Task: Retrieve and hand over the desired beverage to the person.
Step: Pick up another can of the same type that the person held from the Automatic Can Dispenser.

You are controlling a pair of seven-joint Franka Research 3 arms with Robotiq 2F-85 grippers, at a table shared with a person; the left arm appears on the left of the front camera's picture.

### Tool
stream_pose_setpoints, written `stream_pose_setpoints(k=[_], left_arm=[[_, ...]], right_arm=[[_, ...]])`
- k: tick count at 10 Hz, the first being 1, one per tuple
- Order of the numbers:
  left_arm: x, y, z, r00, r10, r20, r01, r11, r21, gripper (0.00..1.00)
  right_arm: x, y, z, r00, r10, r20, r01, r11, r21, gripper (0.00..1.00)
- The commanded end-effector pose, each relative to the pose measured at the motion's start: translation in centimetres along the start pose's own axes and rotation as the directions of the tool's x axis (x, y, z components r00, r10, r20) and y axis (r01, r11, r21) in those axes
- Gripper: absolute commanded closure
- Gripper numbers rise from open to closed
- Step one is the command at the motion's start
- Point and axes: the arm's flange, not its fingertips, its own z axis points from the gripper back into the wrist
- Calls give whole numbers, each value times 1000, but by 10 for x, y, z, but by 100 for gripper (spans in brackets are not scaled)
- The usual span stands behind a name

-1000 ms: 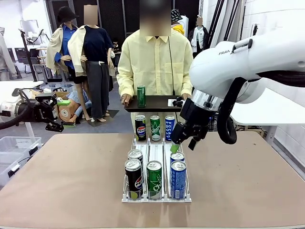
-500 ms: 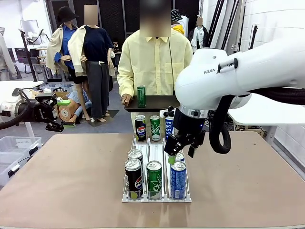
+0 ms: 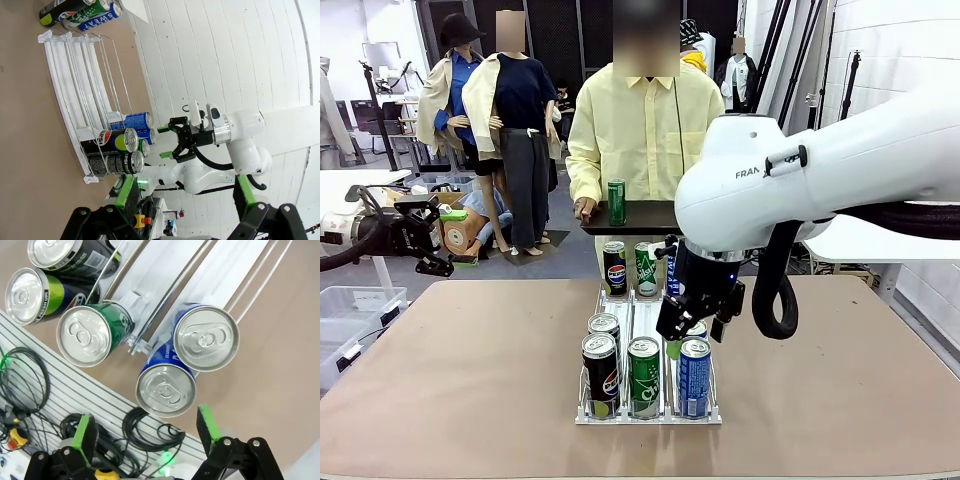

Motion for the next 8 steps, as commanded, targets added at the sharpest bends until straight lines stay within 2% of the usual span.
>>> stream_pose_setpoints(k=[1, 5, 8], left_arm=[[0, -1, 1, 1000, -3, 3, 3, 1000, 0, 0], [0, -1, 1, 1000, -3, 3, 3, 1000, 0, 0], [0, -1, 1, 1000, -3, 3, 3, 1000, 0, 0]], right_arm=[[2, 2, -13, 999, -40, 10, 40, 998, -39, 0], [4, 3, -31, 999, -40, -3, 40, 998, -40, 0], [8, 1, -41, 995, -99, 21, 100, 992, -76, 0]])
